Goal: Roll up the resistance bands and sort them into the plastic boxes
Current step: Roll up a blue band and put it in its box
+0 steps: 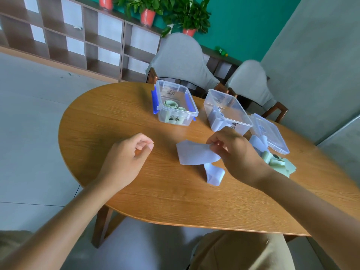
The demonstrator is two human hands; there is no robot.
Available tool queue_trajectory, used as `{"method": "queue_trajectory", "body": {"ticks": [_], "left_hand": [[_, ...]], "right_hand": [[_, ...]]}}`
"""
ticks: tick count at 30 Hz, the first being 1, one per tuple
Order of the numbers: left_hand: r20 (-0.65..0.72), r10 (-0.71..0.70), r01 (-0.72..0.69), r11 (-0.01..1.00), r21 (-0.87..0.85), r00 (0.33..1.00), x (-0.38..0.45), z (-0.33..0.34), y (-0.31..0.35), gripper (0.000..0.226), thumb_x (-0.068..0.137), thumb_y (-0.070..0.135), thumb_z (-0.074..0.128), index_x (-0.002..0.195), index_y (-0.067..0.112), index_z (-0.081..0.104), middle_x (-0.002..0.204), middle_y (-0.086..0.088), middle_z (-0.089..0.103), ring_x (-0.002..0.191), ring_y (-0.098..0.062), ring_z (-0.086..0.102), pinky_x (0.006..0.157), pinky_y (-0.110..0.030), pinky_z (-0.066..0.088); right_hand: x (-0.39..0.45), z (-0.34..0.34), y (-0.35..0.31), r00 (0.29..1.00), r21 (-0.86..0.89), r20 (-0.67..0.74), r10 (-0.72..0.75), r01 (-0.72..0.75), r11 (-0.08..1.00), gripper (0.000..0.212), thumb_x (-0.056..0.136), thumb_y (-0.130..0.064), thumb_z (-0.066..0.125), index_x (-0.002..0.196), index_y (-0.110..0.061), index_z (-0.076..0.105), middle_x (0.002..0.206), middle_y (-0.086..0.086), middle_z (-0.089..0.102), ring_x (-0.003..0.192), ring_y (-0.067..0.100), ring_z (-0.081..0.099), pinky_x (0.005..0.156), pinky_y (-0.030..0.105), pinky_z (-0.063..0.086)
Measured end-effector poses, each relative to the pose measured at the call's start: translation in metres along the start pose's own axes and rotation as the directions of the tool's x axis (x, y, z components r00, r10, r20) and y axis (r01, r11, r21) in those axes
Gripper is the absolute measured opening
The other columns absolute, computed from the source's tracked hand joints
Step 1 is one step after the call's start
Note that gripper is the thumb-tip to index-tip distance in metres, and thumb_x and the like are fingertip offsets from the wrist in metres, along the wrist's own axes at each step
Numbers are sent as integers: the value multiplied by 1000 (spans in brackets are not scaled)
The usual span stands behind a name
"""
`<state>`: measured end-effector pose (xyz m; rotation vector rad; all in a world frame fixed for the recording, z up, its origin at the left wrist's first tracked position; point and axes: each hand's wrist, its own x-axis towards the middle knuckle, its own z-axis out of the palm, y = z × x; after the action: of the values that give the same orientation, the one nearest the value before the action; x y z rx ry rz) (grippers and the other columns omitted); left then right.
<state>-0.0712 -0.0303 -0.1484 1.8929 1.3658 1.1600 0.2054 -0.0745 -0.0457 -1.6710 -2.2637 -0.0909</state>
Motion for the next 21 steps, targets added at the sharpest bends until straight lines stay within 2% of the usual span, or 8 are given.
{"method": "queue_trajectory", "body": {"ticks": [2,5,8,11,13,15,18,21], "left_hand": [[35,8,-6,998,-55,999,-1,1,3,22,100,40,53,115,33,68,109,23,69,103,6,60,85,-16,47],[141,37,-11,983,-183,989,-2,1,8,36,101,42,50,135,35,58,124,24,64,109,8,58,90,-11,43],[237,62,-14,980,-197,969,-2,0,8,42,104,35,48,145,41,46,132,27,56,114,13,53,92,-3,37],[308,79,-2,970,-243,948,-2,-4,12,43,107,29,43,146,46,42,142,32,47,126,20,41,102,-5,32],[363,102,23,945,-326,926,-1,-8,18,41,108,27,39,146,43,43,144,32,47,131,18,38,105,-5,31],[408,135,49,911,-410,903,-3,-8,26,37,108,27,38,142,35,50,139,26,55,130,13,44,103,-6,34],[461,133,122,867,-483,877,-7,-3,33,33,105,32,44,134,26,58,130,15,64,125,1,55,106,-18,40],[468,146,121,860,-495,872,-12,1,37,23,106,20,49,120,8,62,120,4,69,111,-9,63,95,-24,47]], "right_hand": [[3,1,-10,1000,41,-12,9,-8,999,14,97,-22,57,102,-34,62,99,-17,55,87,7,58,76,35,53],[4,-1,-31,1000,207,-20,17,-12,978,17,97,-10,60,100,-27,64,99,-8,58,90,7,56,80,22,47],[3,0,-50,1000,303,5,22,-22,953,22,98,-6,59,98,-28,64,100,-6,58,93,9,57,81,20,46],[2,1,-57,998,378,36,48,-58,924,24,99,-8,58,98,-32,62,101,-7,58,98,11,57,86,26,47],[-1,0,-62,998,425,50,49,-65,903,26,99,-8,59,96,-33,62,102,-3,59,99,11,57,86,25,48],[-3,-2,-65,998,496,47,51,-68,866,25,98,-6,59,95,-31,62,103,1,58,97,8,57,81,18,47],[-6,0,-63,994,647,74,76,-106,755,15,99,-4,56,99,-16,65,105,5,56,89,0,56,76,10,43],[-13,4,-53,990,763,115,85,-143,630,9,101,-10,55,100,-7,64,99,4,61,88,5,57,78,11,43]]}}
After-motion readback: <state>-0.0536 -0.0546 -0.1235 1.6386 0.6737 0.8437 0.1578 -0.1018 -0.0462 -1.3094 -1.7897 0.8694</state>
